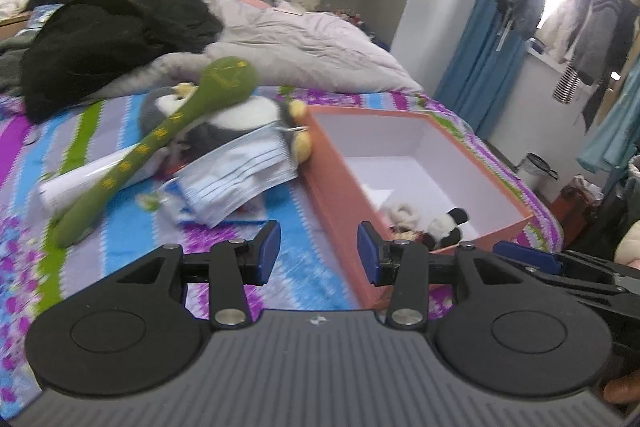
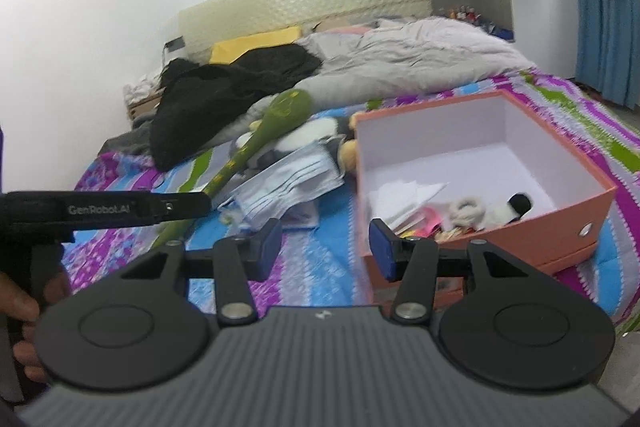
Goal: Organize soft objects
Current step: 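Withdraw both open tools from the box back toward the pile, then grasp the clear plastic bag with left tool while right tool grasps the face mask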
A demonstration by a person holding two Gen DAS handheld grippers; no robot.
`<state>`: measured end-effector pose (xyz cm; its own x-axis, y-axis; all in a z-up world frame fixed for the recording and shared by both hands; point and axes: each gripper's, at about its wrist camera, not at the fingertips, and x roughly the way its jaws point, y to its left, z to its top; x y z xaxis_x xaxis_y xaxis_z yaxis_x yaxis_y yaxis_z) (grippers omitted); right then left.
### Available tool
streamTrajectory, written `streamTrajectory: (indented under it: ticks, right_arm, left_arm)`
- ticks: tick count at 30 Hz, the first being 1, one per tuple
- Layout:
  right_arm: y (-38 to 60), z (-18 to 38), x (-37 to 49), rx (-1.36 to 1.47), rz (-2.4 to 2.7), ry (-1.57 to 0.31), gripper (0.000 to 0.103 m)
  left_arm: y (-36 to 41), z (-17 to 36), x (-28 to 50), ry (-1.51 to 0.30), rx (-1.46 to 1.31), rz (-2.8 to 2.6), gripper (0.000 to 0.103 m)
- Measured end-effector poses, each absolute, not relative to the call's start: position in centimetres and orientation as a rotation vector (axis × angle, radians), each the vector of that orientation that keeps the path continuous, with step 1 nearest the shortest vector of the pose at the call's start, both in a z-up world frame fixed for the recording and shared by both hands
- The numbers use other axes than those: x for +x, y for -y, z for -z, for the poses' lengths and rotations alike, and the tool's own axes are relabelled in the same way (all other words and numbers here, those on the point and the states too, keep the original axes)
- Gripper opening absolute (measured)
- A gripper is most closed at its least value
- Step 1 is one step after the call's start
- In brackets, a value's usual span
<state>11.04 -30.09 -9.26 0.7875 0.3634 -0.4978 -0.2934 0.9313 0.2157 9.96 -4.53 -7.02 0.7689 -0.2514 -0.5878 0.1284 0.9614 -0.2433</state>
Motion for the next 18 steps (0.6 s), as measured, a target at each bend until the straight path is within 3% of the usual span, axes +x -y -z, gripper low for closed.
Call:
streamTrajectory:
  ticks: [10, 18]
  right_arm:
    - [27.0, 11.1, 9.4, 0.156, -0.408, -0.631, 0.051]
    - [25.1, 11.8, 11.4, 0.124, -0.416, -0.655, 0.051]
  left_arm:
    - [-0.4, 9.0, 5.1, -0.719, -0.26, 0.12, 0.048]
    - [-4.1, 11.6, 7.4, -0.749, -0.254, 0.042, 0.048]
